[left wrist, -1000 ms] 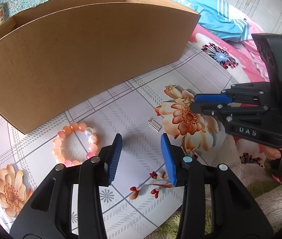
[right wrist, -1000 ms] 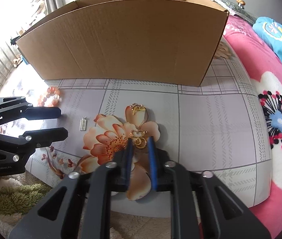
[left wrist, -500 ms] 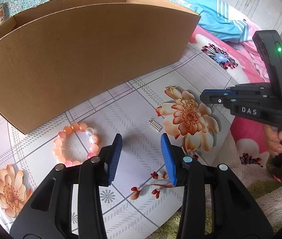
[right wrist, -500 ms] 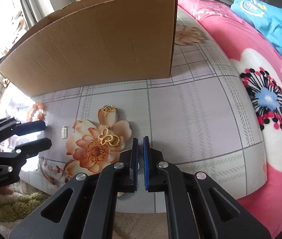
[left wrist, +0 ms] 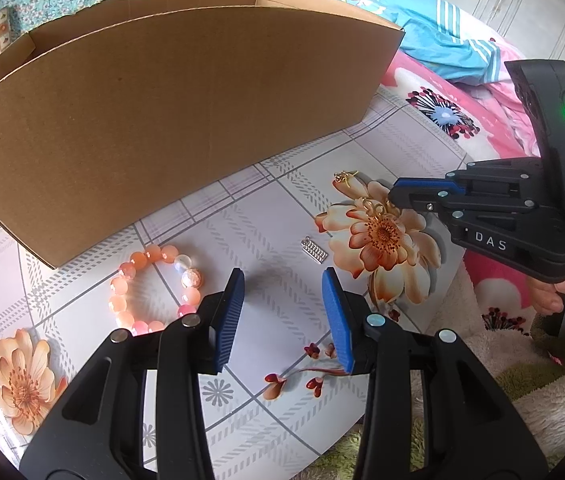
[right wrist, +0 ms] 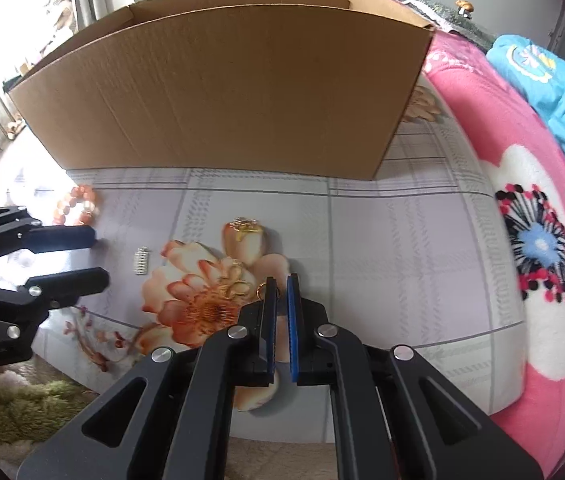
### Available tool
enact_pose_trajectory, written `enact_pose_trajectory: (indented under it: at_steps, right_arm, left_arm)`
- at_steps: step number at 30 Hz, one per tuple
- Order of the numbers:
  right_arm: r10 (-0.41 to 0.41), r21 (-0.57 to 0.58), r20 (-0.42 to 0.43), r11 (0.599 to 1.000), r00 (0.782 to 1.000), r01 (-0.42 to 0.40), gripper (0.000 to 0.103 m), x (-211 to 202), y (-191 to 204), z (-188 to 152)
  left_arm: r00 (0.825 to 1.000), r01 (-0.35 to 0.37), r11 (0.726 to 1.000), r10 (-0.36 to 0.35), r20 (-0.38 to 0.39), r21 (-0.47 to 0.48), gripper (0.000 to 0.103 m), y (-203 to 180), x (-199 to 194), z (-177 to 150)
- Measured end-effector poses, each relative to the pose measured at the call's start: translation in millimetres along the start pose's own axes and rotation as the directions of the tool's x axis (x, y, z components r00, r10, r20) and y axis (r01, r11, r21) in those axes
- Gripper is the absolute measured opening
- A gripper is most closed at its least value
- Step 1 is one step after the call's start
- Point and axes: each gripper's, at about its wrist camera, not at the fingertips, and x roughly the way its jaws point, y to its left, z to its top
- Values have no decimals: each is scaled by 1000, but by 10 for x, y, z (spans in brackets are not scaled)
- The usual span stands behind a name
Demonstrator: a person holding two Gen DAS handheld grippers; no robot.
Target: Organize jewelry
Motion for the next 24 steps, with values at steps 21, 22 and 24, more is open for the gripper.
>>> enact_pose_trajectory:
  at_steps: [21,22,24]
  right_arm:
    - [-48,224,163,975,985,10,75,-361,-542,94]
    - [-75,208,174,977,982,38,81,-404,-518,118]
    - [-113,174,179,981,977,82,90,-452,-475,156]
  left_arm:
    - [1000,-2,1000,2,-1,1,39,-17,-1,-3]
    - [1000,-3,1000,3,-2,2,39,-25,4,-3]
    - [1000,-5,1000,5,-2,3,39,-37,14,4]
